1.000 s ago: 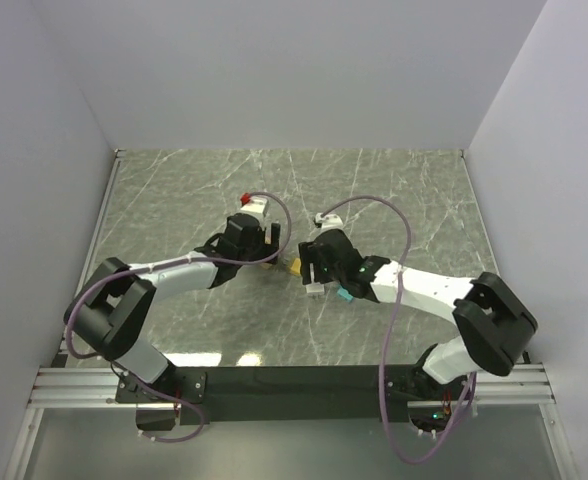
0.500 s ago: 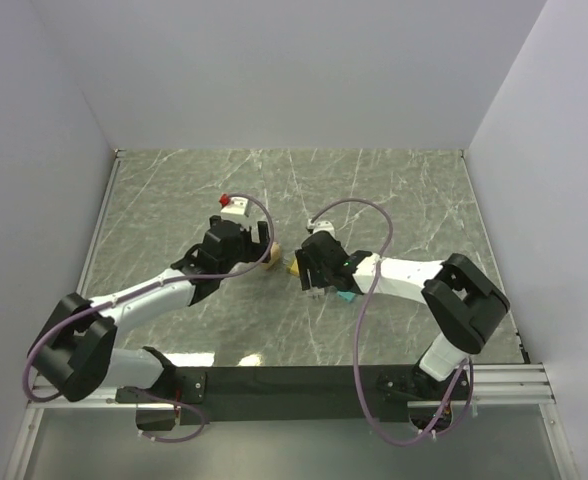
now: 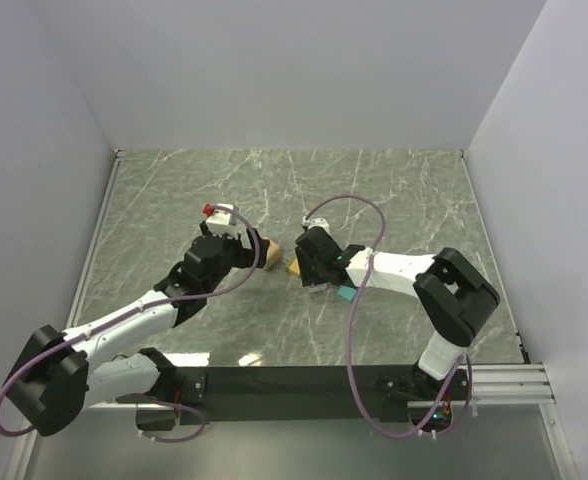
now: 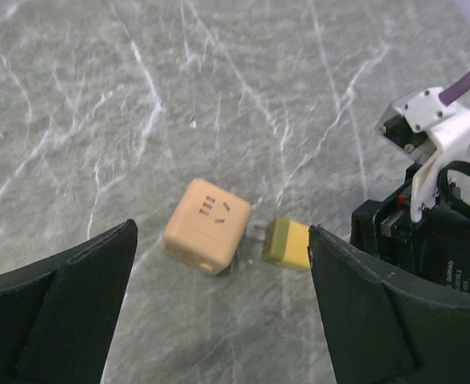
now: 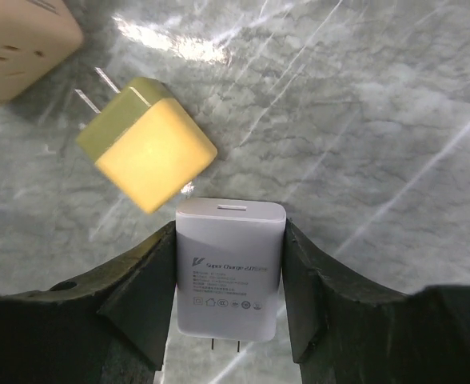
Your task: Insert the plug
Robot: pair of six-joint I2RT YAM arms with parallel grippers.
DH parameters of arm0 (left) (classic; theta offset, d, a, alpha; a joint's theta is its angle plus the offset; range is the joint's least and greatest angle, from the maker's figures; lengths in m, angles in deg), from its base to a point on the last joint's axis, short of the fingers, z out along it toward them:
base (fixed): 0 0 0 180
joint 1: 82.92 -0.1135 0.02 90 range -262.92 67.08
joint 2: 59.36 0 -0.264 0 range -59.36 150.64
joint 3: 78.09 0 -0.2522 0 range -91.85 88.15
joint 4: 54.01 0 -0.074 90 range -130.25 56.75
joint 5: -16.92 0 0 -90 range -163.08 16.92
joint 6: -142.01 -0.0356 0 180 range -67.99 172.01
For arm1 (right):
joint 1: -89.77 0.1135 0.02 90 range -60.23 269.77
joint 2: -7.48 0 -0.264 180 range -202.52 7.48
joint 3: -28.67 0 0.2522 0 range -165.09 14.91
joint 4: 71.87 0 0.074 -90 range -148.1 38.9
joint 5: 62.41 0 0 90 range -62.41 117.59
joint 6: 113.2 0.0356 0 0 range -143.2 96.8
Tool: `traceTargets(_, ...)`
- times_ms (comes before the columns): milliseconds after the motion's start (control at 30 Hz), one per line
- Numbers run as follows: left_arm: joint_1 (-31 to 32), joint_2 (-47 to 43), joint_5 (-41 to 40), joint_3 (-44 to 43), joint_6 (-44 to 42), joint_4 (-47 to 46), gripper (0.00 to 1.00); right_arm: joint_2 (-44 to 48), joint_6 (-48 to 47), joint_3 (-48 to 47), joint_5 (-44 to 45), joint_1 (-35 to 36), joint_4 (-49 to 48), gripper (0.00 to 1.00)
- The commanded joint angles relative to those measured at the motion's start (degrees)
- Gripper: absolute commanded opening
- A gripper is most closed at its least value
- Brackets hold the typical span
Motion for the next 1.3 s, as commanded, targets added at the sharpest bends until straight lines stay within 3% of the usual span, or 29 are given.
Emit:
traceTargets(0, 0.28, -2.42, 2.15, 0.64, 0.04, -6.01, 0.93, 6.73, -0.80, -3.50, 2.38, 0.25, 0.27, 0.00)
traceTargets(233, 0.28, -2.07, 2.59, 1.61, -0.92, -6.80, 0.94, 15.79, -3.61, -2.63, 2.04, 0.08, -7.53, 0.00)
traceTargets(400, 0.28, -3.83, 9.62, 4.59, -2.42, -11.46, 0.94, 20.01, -4.32, 0.54, 1.51, -0.80, -16.16, 0.00)
traceTargets(600, 3.17, -4.36, 15.86, 6.53, -1.64, -19.28, 0.94, 25.37, 1.47, 2.83, 4.84, -0.89, -22.67, 0.00)
traceTargets(900, 7.75, 0.47, 16.04, 6.44, 3.37, -32.28, 0.94, 26.43, 5.96, 5.64, 2.04, -0.80, -27.15, 0.00)
traceTargets(1267, 8.63, 7.33, 13.59, 3.98, 5.31, -39.06, 0.93, 27.75, 7.81, 8.36, -3.77, -0.36, -30.67, 0.00)
